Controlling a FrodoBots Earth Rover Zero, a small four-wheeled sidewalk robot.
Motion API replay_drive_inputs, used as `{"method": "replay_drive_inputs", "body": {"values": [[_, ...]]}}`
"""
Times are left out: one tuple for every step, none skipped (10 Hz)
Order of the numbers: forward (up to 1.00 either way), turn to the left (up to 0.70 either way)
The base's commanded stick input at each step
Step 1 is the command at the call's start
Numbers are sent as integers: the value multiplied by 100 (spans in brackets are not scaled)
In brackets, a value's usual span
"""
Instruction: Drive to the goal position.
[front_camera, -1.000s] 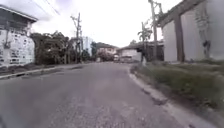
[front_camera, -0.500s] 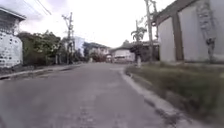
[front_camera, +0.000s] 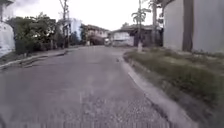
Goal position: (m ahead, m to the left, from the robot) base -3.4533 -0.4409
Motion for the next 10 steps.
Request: {"method": "replay_drive_inputs", "body": {"values": [[-17,7],[-17,7],[-17,7],[-17,7],[-17,7],[-17,7],[-17,7],[-17,7],[-17,7],[-17,7]]}}
